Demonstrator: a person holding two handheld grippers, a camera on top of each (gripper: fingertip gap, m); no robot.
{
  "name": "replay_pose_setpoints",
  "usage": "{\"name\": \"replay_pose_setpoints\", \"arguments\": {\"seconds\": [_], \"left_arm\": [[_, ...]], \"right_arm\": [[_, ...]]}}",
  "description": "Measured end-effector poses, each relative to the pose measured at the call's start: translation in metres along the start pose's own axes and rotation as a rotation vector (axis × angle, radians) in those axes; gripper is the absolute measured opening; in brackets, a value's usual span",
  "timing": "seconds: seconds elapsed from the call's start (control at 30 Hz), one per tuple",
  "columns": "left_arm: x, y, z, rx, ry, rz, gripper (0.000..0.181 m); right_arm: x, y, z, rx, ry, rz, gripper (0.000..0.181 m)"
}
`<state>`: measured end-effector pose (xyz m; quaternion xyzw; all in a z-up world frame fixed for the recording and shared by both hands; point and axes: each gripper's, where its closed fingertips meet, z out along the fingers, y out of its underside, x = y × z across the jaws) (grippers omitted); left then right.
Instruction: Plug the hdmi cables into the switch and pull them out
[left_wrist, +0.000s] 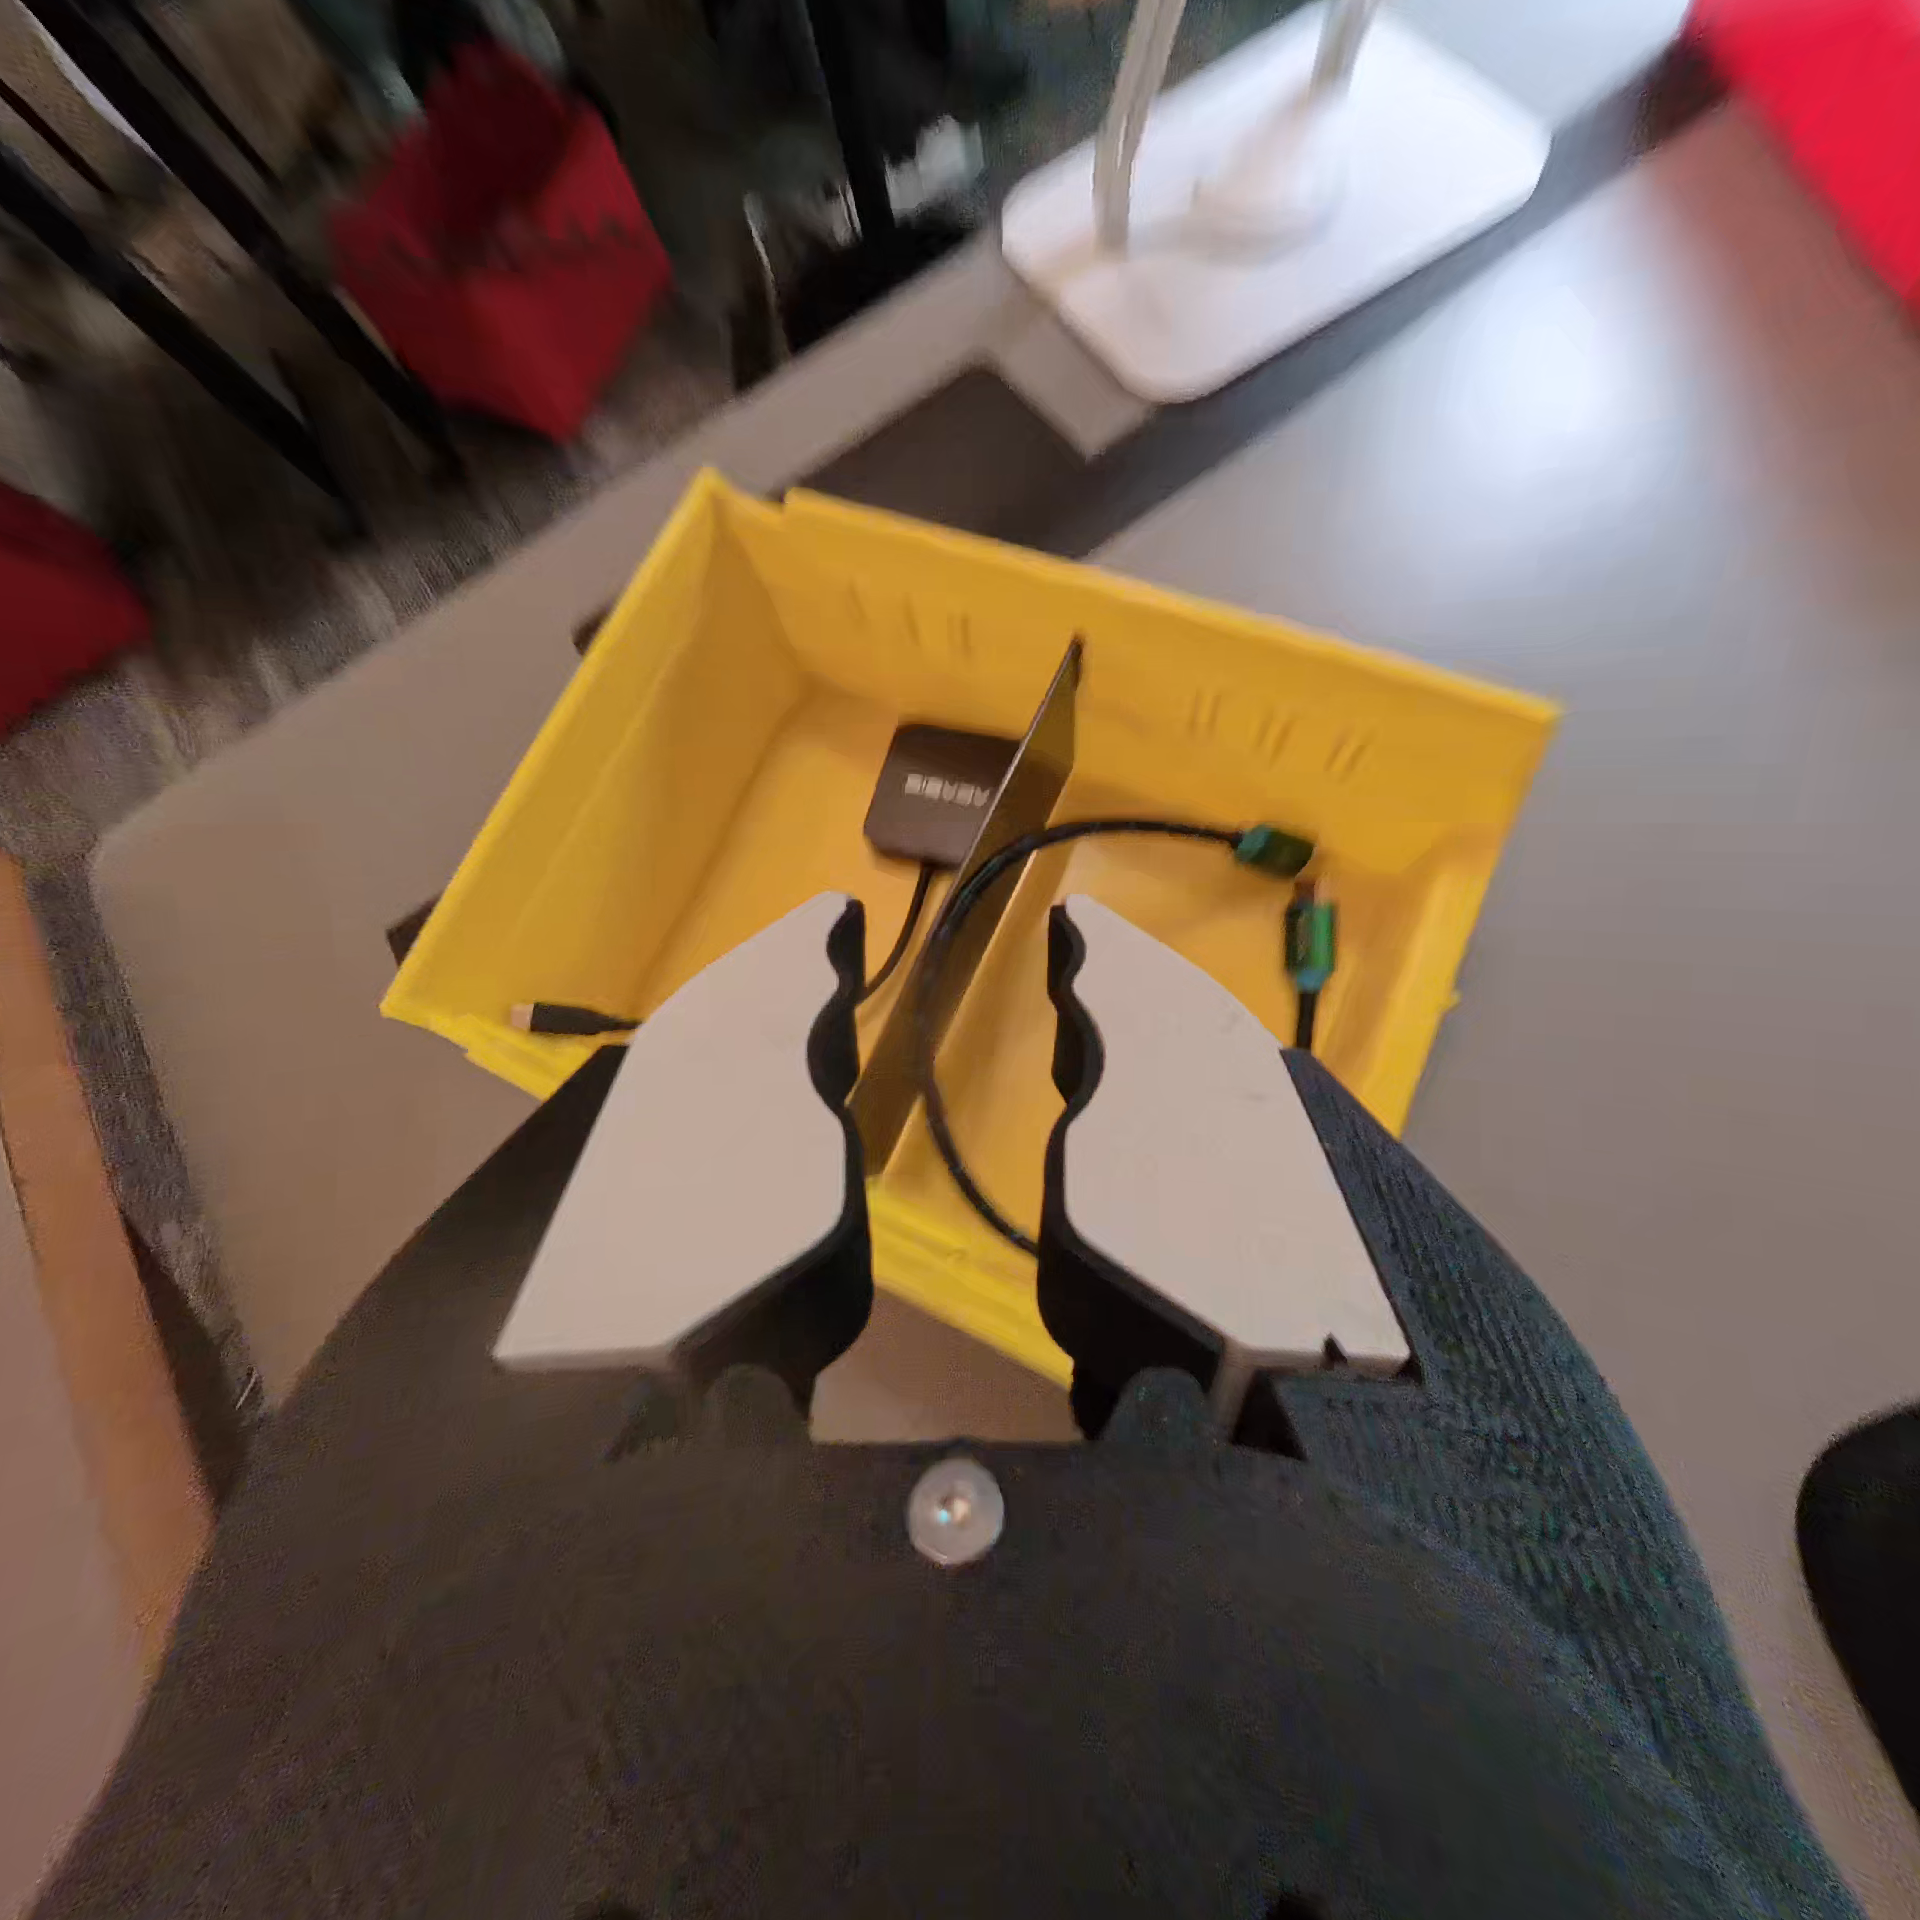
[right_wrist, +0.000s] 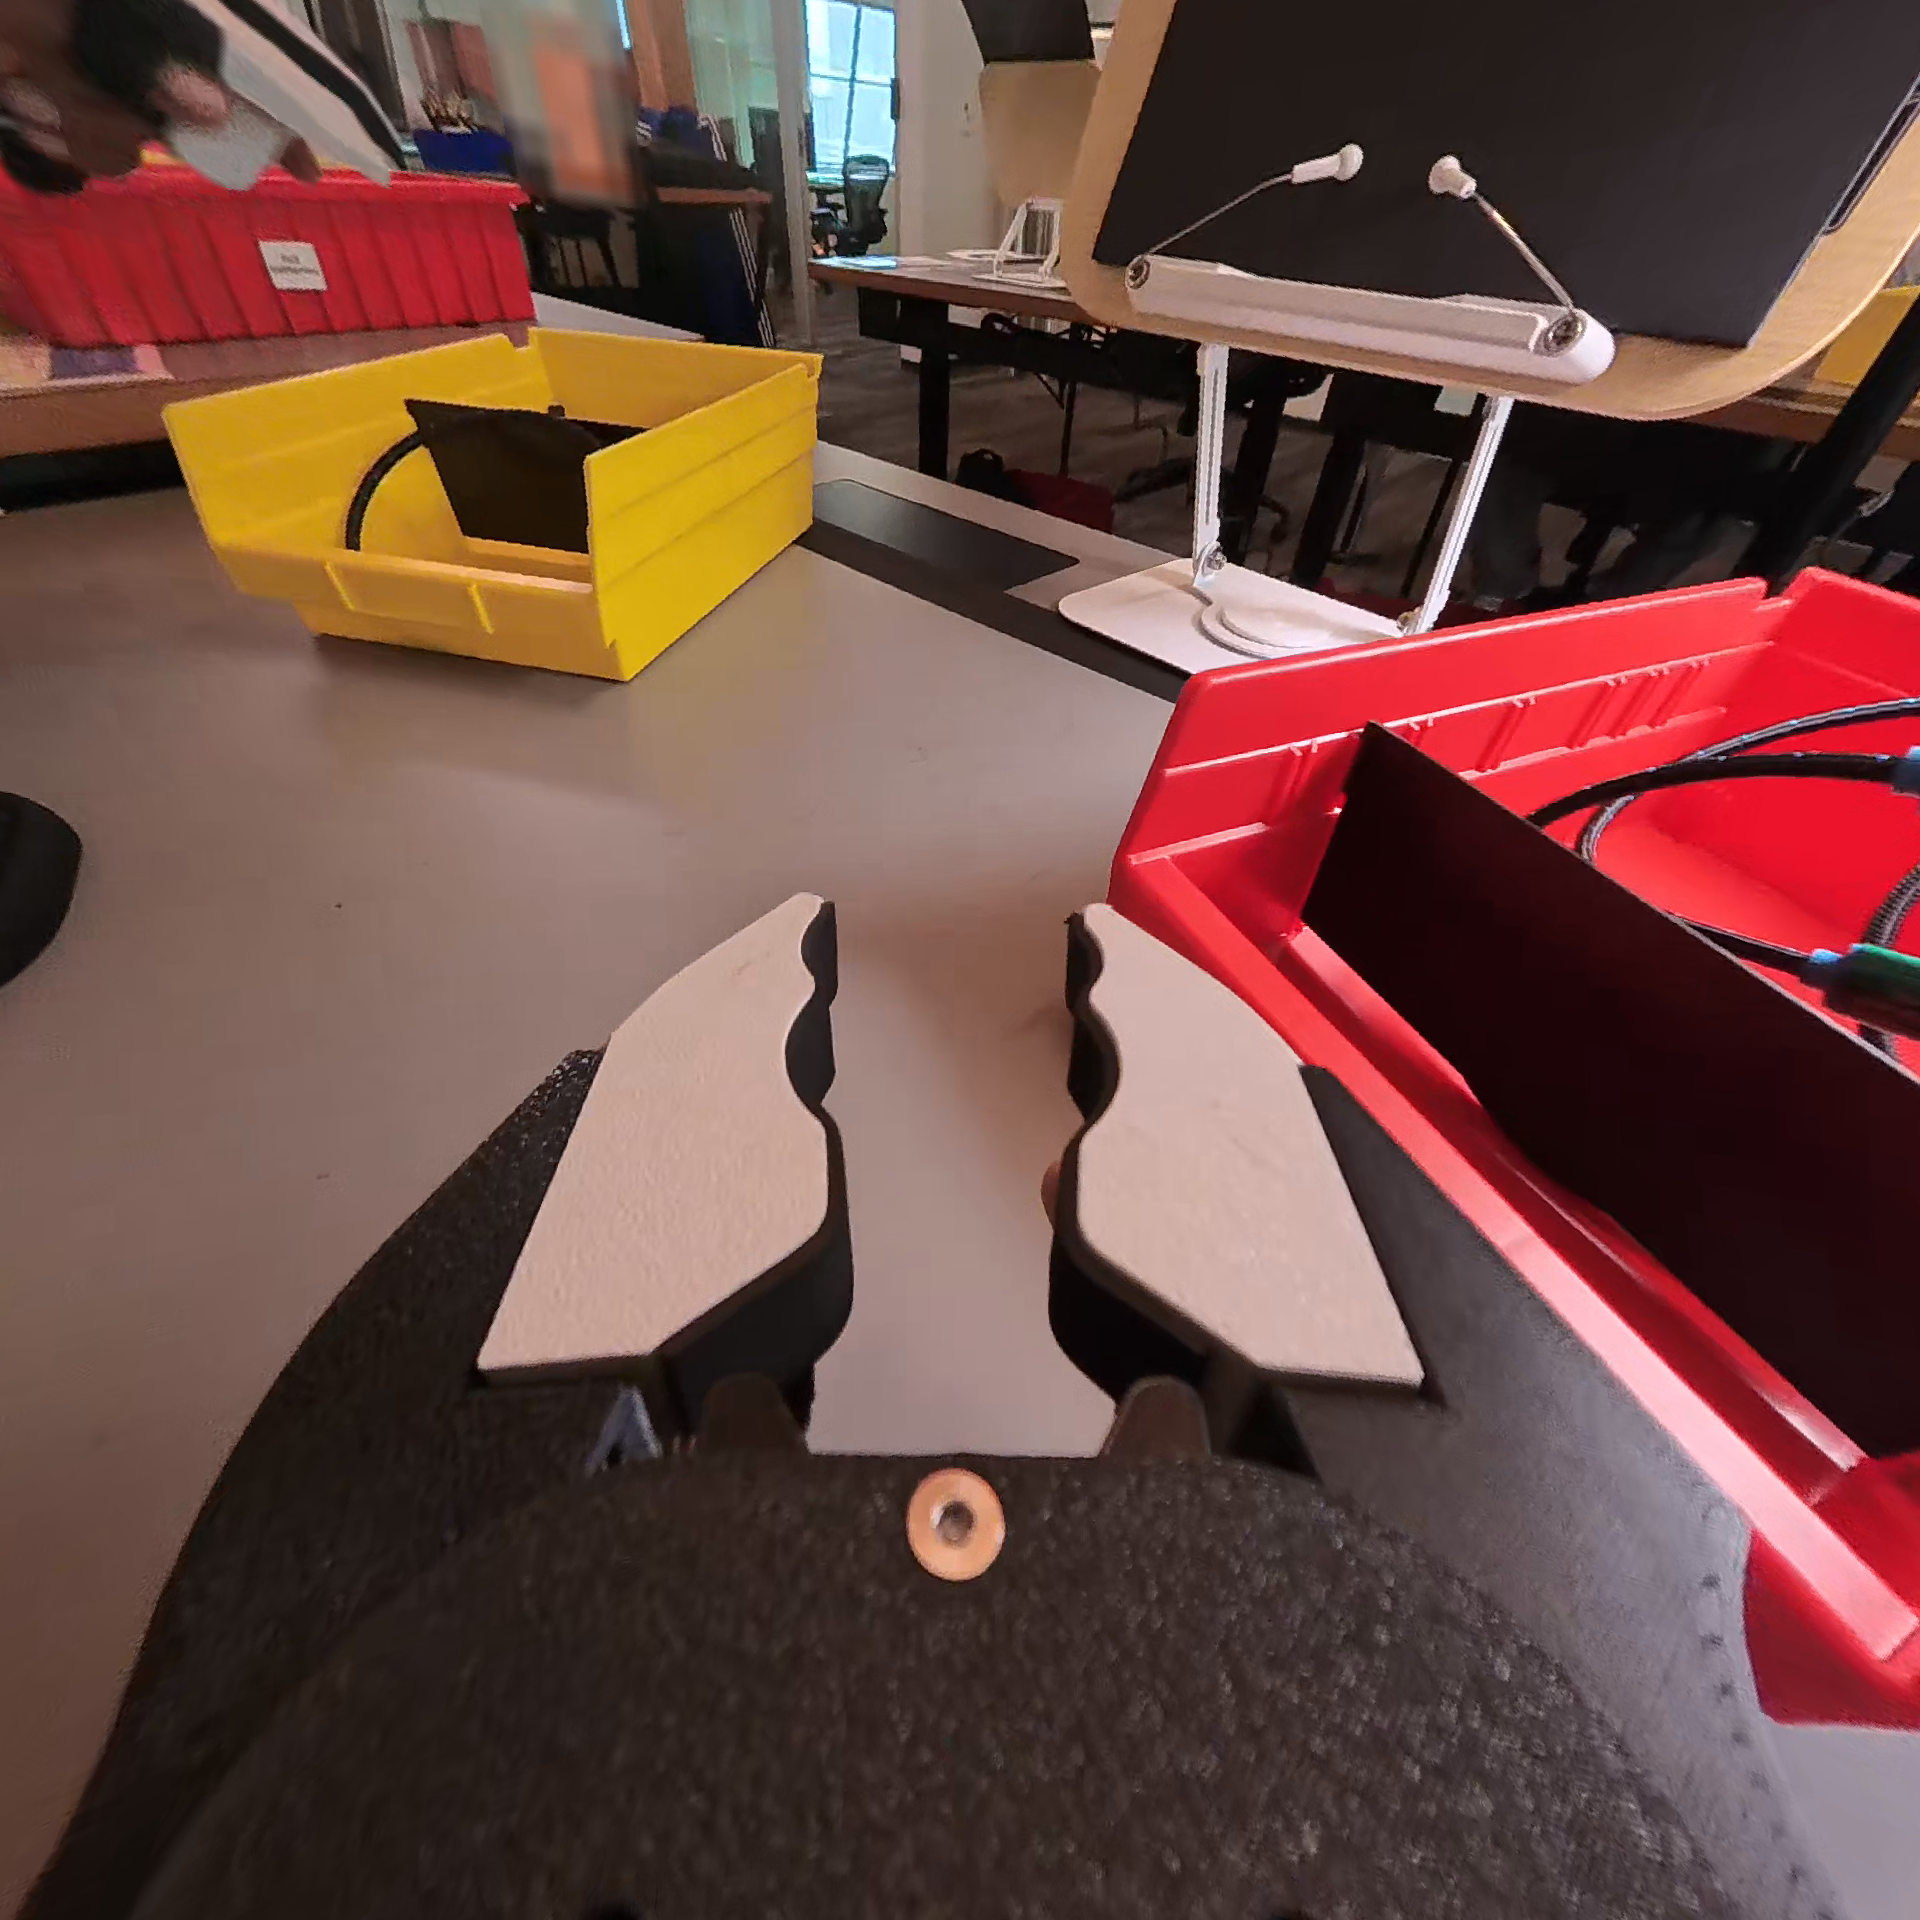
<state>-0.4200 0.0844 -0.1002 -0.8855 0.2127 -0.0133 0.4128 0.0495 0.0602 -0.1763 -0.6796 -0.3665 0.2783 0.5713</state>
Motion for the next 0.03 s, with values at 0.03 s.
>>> {"name": "replay_pose_setpoints", "arguments": {"seconds": [0.03], "left_arm": [[-0.0097,0.0052,0.0088,-0.09,0.03,0.016,0.034]], "right_arm": [[0.0013,0.0008,-0.0006,0.01,-0.001,0.006,0.041]]}}
